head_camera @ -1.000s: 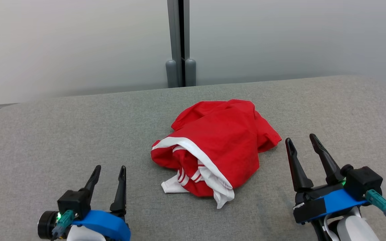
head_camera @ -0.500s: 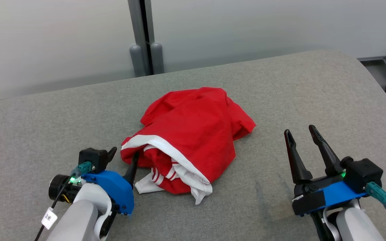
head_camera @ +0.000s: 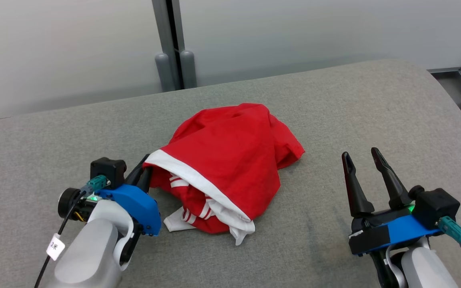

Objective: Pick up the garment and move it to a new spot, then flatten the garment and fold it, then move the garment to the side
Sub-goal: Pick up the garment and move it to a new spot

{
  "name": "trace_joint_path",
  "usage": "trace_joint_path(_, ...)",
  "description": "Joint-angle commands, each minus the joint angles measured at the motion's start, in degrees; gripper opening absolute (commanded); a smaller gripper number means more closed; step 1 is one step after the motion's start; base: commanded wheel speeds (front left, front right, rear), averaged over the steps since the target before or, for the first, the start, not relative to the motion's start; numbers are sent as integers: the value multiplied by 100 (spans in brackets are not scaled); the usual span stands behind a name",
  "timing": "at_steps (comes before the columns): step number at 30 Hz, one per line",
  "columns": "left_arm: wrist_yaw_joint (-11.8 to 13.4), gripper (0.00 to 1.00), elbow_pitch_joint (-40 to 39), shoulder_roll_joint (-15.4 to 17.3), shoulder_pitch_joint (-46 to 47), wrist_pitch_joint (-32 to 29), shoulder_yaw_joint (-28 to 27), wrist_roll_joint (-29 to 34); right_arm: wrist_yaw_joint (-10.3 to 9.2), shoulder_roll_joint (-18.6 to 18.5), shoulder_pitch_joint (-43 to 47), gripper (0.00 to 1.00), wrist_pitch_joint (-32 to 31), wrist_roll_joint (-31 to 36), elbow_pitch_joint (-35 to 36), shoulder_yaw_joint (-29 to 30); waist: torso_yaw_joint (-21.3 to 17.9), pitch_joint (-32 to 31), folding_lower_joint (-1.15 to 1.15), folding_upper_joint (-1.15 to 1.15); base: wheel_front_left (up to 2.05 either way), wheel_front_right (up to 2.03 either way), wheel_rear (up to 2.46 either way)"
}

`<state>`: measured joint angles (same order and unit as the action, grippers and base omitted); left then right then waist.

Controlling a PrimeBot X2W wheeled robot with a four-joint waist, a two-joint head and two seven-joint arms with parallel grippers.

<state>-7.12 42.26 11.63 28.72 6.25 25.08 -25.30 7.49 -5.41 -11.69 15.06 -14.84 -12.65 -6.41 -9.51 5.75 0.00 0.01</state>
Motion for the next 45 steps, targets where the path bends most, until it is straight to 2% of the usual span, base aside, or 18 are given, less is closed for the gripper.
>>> trace_joint_path(1,-38,0,-113,38,160,56,8,-49,1,19,35,100,17,18,-11,18,66,-45,0,-1,0,0,0)
trace_joint_path(6,-43,0,-610,149,276,32,-97,-311,1,27,103,100,16,22,-23,59,316,-224,0,-1,0,0,0)
trace_joint_path(13,40,0,-2048,675,608,-453,-436,-625,1,58,273,100,17,21,-10,179,965,-414,0,-1,0,0,0)
trace_joint_path(18,324,0,-3024,1196,757,-973,-778,-667,1,102,281,100,17,5,5,150,1417,-399,0,-1,0,0,0)
trace_joint_path(23,560,0,-3375,1731,855,-1317,-1150,-669,1,122,247,100,17,7,7,107,1792,-311,0,-1,0,0,0)
trace_joint_path(28,618,0,-3004,2171,921,-1451,-1532,-791,1,118,159,100,17,20,-5,57,2034,-191,0,-1,0,0,0)
trace_joint_path(32,564,0,-2480,2261,837,-1347,-1664,-898,1,80,94,100,17,17,-22,-13,2129,-73,0,-1,0,0,0)
trace_joint_path(39,445,0,-1369,2011,790,-1111,-1652,-1095,1,-52,-52,100,16,7,-19,-140,2202,226,0,-1,0,0,0)
trace_joint_path(45,248,0,-229,1640,757,-1011,-1451,-1222,1,-152,-243,100,16,-9,13,-260,2129,507,0,-1,0,0,0)
